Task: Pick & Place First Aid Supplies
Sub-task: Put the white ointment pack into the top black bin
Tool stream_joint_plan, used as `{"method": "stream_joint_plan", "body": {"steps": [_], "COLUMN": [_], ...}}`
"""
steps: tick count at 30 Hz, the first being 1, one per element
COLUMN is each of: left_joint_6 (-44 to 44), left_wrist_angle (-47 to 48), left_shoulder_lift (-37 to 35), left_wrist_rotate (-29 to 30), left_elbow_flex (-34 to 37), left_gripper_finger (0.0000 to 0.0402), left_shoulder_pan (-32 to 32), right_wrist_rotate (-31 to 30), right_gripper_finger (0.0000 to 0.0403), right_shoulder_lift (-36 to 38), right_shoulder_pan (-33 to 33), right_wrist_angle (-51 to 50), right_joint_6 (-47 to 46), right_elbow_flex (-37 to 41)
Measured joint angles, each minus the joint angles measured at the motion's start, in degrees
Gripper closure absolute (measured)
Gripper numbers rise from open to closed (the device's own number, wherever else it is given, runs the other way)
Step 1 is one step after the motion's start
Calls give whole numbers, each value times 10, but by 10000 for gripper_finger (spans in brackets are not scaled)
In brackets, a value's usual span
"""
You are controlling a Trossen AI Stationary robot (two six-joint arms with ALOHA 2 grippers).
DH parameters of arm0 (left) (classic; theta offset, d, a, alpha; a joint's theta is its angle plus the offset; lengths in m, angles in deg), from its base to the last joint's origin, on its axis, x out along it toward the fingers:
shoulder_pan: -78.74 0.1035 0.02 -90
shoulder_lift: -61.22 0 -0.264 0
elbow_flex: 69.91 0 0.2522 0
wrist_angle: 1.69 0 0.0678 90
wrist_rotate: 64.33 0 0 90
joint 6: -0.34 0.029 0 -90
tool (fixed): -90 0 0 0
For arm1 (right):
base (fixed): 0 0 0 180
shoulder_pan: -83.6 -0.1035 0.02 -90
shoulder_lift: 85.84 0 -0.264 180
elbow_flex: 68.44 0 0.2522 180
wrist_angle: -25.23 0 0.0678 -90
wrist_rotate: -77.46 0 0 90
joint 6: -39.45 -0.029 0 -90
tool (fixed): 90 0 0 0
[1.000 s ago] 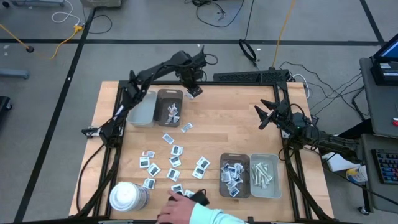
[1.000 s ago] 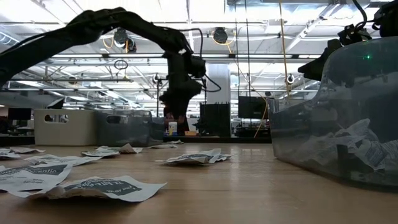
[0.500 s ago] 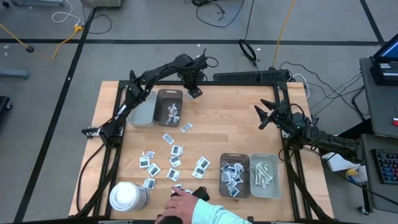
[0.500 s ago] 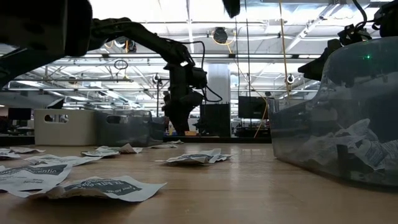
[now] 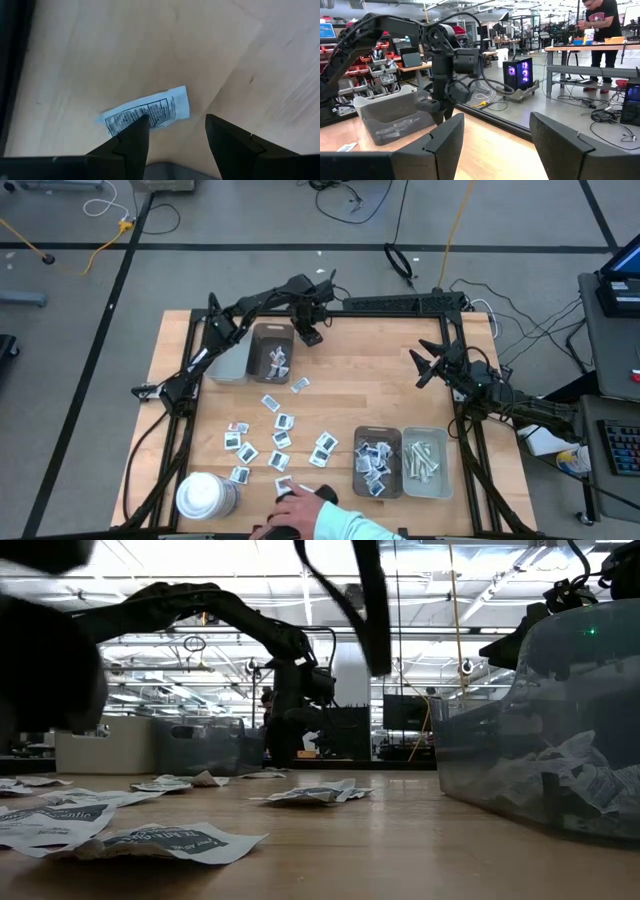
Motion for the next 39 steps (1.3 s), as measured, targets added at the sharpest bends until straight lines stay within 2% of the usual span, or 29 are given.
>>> {"method": "stream_joint_plan", "body": {"steps": [5,8,11,15,17,27,35,39], "left_joint_6": [7,11,17,25,30,32,34,42], "left_wrist_angle": [7,6,6,10,9,5,29,33], "left_shoulder_lift": [6,7,7,8,8,9,8,-3], "left_wrist_rotate": [-1,0,3,-1,-3,-3,-16,-16], "left_elbow_flex": [-1,-1,-1,-1,0,-3,-52,-51], "left_gripper_finger": [202,223,273,365,390,399,400,401], "left_shoulder_pan": [0,-1,-1,-1,-2,-2,-3,-3], "right_wrist_rotate": [0,0,0,0,0,0,0,0], "right_gripper_finger": [182,181,182,183,182,183,182,183], "right_shoulder_lift": [0,0,0,0,0,0,0,0], "right_shoulder_pan": [0,0,0,0,0,0,0,0], "right_wrist_angle": [0,0,0,0,0,0,0,0], "right_joint_6": [0,0,0,0,0,0,0,0], "right_elbow_flex": [0,0,0,0,0,0,0,0]}}
